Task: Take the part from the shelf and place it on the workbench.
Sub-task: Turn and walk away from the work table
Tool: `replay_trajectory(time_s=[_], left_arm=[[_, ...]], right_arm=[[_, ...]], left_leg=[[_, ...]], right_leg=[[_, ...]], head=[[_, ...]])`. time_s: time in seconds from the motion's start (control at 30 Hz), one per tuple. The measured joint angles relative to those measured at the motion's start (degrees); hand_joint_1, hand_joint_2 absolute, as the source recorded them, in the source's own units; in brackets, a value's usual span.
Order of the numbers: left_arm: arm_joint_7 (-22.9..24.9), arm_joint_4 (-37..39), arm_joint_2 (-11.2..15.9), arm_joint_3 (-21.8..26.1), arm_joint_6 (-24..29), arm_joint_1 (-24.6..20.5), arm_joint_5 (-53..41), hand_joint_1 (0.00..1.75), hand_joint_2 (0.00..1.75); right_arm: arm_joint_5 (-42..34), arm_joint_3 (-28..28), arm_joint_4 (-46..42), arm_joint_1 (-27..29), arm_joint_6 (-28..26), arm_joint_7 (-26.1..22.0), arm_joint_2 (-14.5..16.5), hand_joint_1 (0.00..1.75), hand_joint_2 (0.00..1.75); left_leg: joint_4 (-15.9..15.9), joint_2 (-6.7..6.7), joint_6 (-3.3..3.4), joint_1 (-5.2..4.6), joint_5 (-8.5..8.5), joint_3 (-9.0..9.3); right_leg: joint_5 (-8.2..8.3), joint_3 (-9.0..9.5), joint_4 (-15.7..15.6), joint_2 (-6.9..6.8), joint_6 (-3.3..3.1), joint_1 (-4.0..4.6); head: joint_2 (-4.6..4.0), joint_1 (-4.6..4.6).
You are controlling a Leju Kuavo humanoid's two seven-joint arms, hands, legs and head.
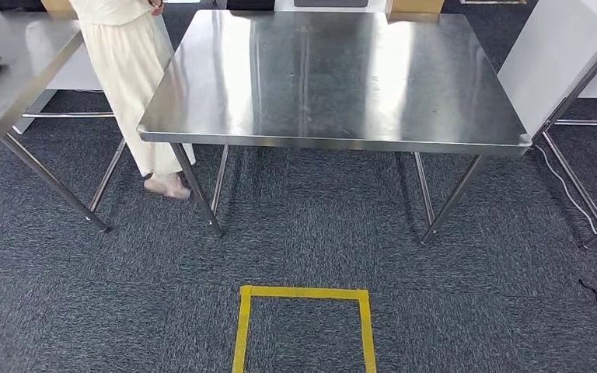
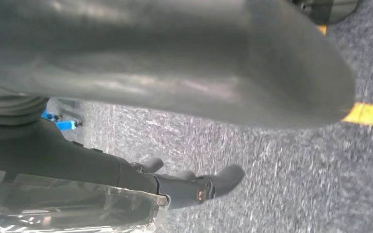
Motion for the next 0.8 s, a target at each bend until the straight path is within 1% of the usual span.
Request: replay_trajectory(time_s=[0.03,0.07,0.1,0.13,0.17,0.2,0.23,0.27,0.3,0.33,0.37,0.4,0.43,0.47,0.5,0.53,0.57,0.6,0.63,0.67,0.7,0.73,0.77,0.8], left_arm=[[-0.10,0.00,0.02,0.02,0.00,0.05,0.09,0.00,0.00],[-0.22,0.00,0.04,0.03,0.00,0.06,0.17,0.00,0.00],[-0.31,0.00,0.04,0.04,-0.01,0.07,0.21,0.00,0.00],[-0.37,0.00,0.04,0.05,-0.02,0.08,0.22,0.00,0.00],[-0.40,0.01,0.04,0.07,-0.03,0.10,0.25,0.00,0.00],[-0.42,0.01,0.03,0.08,-0.03,0.12,0.26,0.00,0.00],[-0.44,0.01,0.03,0.08,-0.04,0.14,0.29,0.00,0.00],[-0.46,0.01,0.03,0.09,-0.04,0.14,0.33,0.00,0.00],[-0.50,0.00,0.04,0.09,-0.04,0.11,0.35,0.00,0.00],[-0.54,-0.01,0.04,0.09,-0.04,0.04,0.37,0.00,0.00],[-0.61,-0.01,0.04,0.10,-0.04,-0.04,0.38,0.00,0.00],[-0.67,-0.01,0.05,0.14,-0.03,-0.09,0.38,0.00,0.00],[-0.71,-0.01,0.08,0.19,-0.03,-0.11,0.39,0.00,0.00],[-0.75,0.00,0.10,0.26,-0.03,-0.09,0.43,0.00,0.00],[-0.76,0.00,0.11,0.32,-0.03,-0.09,0.48,0.00,0.00],[-0.76,0.00,0.11,0.37,-0.03,-0.10,0.56,0.00,0.00],[-0.76,0.00,0.10,0.41,-0.01,-0.12,0.65,0.00,0.00],[-0.76,-0.01,0.09,0.48,0.02,-0.15,0.72,0.00,0.00],[-0.76,-0.01,0.11,0.56,0.04,-0.15,0.80,0.00,0.00],[-0.76,-0.01,0.13,0.67,0.07,-0.15,0.85,0.00,0.00],[-0.76,0.00,0.14,0.78,0.09,-0.14,0.89,0.00,0.00],[-0.76,0.01,0.14,0.86,0.09,-0.12,0.93,0.00,0.00],[-0.76,0.01,0.14,0.92,0.09,-0.11,0.96,0.00,0.00],[-0.76,0.02,0.12,0.96,0.08,-0.11,0.98,0.00,0.00]], right_arm=[[0.01,0.01,0.00,-0.01,0.00,-0.05,-0.02,0.00,0.00],[0.02,0.01,-0.01,-0.02,0.00,-0.11,-0.05,0.00,0.00],[0.02,0.01,-0.01,0.01,0.01,-0.15,-0.07,0.00,0.00],[0.02,0.01,-0.01,0.05,0.01,-0.17,-0.07,0.00,0.00],[0.02,0.01,-0.01,0.10,0.02,-0.18,-0.07,0.00,0.00],[0.01,0.01,-0.01,0.15,0.02,-0.19,-0.07,0.00,0.00],[0.01,0.01,-0.01,0.21,0.02,-0.20,-0.07,0.00,0.00],[0.01,0.01,-0.01,0.24,0.03,-0.21,-0.06,0.00,0.00],[0.01,0.01,-0.01,0.25,0.03,-0.21,-0.05,0.00,0.00],[0.01,0.02,-0.01,0.25,0.04,-0.21,-0.05,0.00,0.00],[0.01,0.02,-0.01,0.23,0.06,-0.21,-0.04,0.00,0.00],[0.01,0.02,-0.01,0.20,0.06,-0.21,-0.03,0.00,0.00],[0.00,0.03,-0.01,0.18,0.07,-0.21,-0.01,0.00,0.00],[0.00,0.03,-0.01,0.20,0.08,-0.21,0.01,0.00,0.00],[-0.01,0.03,-0.01,0.21,0.09,-0.23,0.01,0.00,0.00],[-0.01,0.02,-0.01,0.25,0.11,-0.27,-0.03,0.00,0.00],[-0.02,0.02,0.00,0.29,0.13,-0.31,-0.06,0.00,0.00],[-0.03,0.02,0.01,0.28,0.14,-0.35,-0.09,0.00,0.00],[-0.02,0.03,0.01,0.28,0.15,-0.38,-0.09,0.00,0.00],[0.01,0.04,0.02,0.29,0.16,-0.38,-0.07,0.00,0.00],[0.06,0.05,0.02,0.28,0.17,-0.39,-0.08,0.00,0.00],[0.13,0.07,0.02,0.28,0.21,-0.39,-0.10,0.00,0.00],[0.19,0.09,0.02,0.26,0.28,-0.38,-0.14,0.00,0.00],[0.26,0.14,0.02,0.21,0.36,-0.38,-0.18,0.00,0.00]], left_leg=[[2.39,-0.12,-0.34,0.17,-2.35,-0.88],[5.29,-0.22,-0.65,0.32,-5.02,-1.87],[8.39,-0.25,-0.90,0.43,-7.35,-2.82],[11.51,-0.26,-1.12,0.55,-9.05,-3.70],[13.72,-0.26,-1.29,0.67,-9.83,-4.13],[14.79,-0.25,-1.44,0.83,-9.90,-3.86],[14.33,-0.24,-1.55,1.01,-9.26,-2.74],[11.67,-0.23,-1.58,1.16,-7.90,-0.55],[7.39,-0.24,-1.52,1.29,-6.43,2.43],[3.15,-0.27,-1.40,1.27,-5.52,5.16],[-0.08,-0.32,-1.17,1.18,-4.98,7.11],[-1.96,-0.37,-0.94,1.03,-4.90,8.09],[-2.43,-0.42,-0.68,0.81,-4.94,8.12],[-2.54,-0.41,-0.23,0.67,-4.64,7.83],[-2.78,-0.31,0.27,0.63,-4.21,7.58],[-3.01,-0.22,0.89,0.62,-3.69,7.24],[-3.26,-0.11,1.56,0.64,-3.12,6.81],[-3.35,-0.01,2.02,0.64,-2.60,6.28],[-3.33,0.03,2.32,0.57,-2.18,5.65],[-3.29,0.08,2.46,0.49,-1.72,5.04],[-3.25,0.12,2.46,0.43,-1.26,4.43],[-3.18,0.12,2.37,0.38,-0.82,3.80],[-3.06,0.09,2.25,0.36,-0.42,3.21],[-2.85,0.05,2.08,0.35,-0.08,2.66]], right_leg=[[0.52,-0.39,-0.05,-0.12,-0.67,-0.26],[0.93,-0.76,-0.01,-0.22,-1.10,-0.19],[1.28,-1.07,0.03,-0.29,-1.33,-0.14],[1.59,-1.44,0.09,-0.35,-1.34,-0.09],[1.87,-1.86,0.16,-0.38,-1.26,-0.06],[2.16,-2.33,0.28,-0.41,-1.16,-0.06],[2.44,-2.83,0.46,-0.44,-1.00,-0.08],[2.65,-3.29,0.68,-0.45,-0.84,-0.14],[2.81,-3.65,0.93,-0.44,-0.67,-0.20],[2.98,-4.00,1.15,-0.45,-0.40,-0.15],[3.21,-4.28,1.29,-0.46,-0.04,-0.08],[3.47,-4.49,1.37,-0.48,0.36,0.00],[3.81,-4.69,1.33,-0.51,0.87,0.03],[4.17,-4.83,1.22,-0.52,1.41,0.06],[4.10,-5.08,1.37,-0.51,1.76,0.03],[3.34,-5.63,2.17,-0.47,1.86,0.06],[1.68,-6.54,4.16,-0.40,1.63,0.11],[-0.66,-7.79,7.36,-0.32,1.18,0.06],[-3.03,-9.16,11.20,-0.25,0.79,0.08],[-4.78,-10.22,14.90,-0.21,0.71,0.06],[-5.47,-10.56,17.25,-0.19,0.97,0.06],[-5.07,-9.82,17.52,-0.18,1.49,0.07],[-3.93,-7.99,15.62,-0.18,2.10,0.07],[-2.52,-5.24,11.78,-0.18,2.56,0.05]], head=[[-0.01,-0.12],[0.00,-0.22],[-0.01,-0.33],[0.00,-0.35],[0.01,-0.35],[0.01,-0.37],[0.01,-0.37],[0.01,-0.39],[0.01,-0.40],[0.01,-0.41],[0.01,-0.38],[0.01,-0.37],[0.01,-0.33],[0.01,-0.30],[0.01,-0.31],[0.01,-0.25],[0.01,-0.15],[0.01,-0.03],[0.01,0.08],[0.01,0.16],[0.01,0.17],[0.01,0.18],[0.00,0.19],[0.00,0.20]])
